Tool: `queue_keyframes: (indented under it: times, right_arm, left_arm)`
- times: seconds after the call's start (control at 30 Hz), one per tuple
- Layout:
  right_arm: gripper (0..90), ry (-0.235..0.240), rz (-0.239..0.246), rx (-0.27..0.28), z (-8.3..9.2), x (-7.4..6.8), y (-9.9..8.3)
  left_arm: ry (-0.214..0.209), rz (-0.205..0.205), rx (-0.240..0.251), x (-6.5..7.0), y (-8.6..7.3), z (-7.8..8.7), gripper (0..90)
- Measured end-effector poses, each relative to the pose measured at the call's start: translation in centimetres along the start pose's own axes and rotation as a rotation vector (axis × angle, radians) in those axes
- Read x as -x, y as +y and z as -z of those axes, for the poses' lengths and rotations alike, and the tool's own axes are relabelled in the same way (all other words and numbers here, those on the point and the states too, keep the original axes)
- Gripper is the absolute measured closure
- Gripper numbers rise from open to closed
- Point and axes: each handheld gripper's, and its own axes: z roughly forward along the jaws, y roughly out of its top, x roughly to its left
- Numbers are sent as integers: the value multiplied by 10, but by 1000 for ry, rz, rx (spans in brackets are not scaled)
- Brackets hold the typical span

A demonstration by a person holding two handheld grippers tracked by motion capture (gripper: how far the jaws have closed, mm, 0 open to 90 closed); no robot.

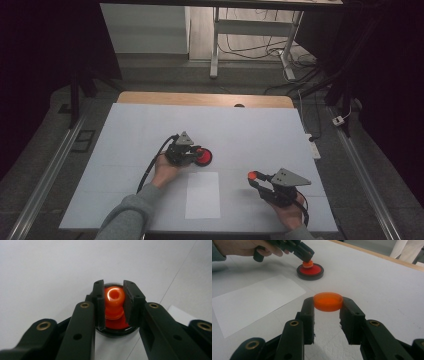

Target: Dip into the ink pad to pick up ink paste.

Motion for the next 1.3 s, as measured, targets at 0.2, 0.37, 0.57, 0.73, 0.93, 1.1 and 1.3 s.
queue_keyframes:
  times: [0.2, 0.37, 0.57, 0.73, 0.93, 1.1, 1.3]
  right_arm:
    - [651, -1, 2, -1, 0, -1, 0]
    - [650, -3, 4, 3, 0, -1, 0]
    - [650, -3, 3, 0, 0, -1, 0]
    - [650, -3, 3, 3, 0, -1, 0]
    - [650, -5, 3, 1, 0, -2, 0]
    - [650, -4, 7, 2, 0, -1, 0]
    - [650, -5, 8, -1, 0, -1, 0]
  left_arm:
    - [17, -4, 2, 3, -1, 0, 729]
    - [14, 8, 16, 2, -4, 0, 729]
    - [34, -7, 5, 5, -3, -1, 730]
    - [31, -6, 6, 5, -3, -1, 730]
    - [28, -3, 5, 4, -3, -1, 730]
    - [23, 2, 7, 4, -3, -1, 730]
    - [25, 0, -1, 4, -1, -1, 728]
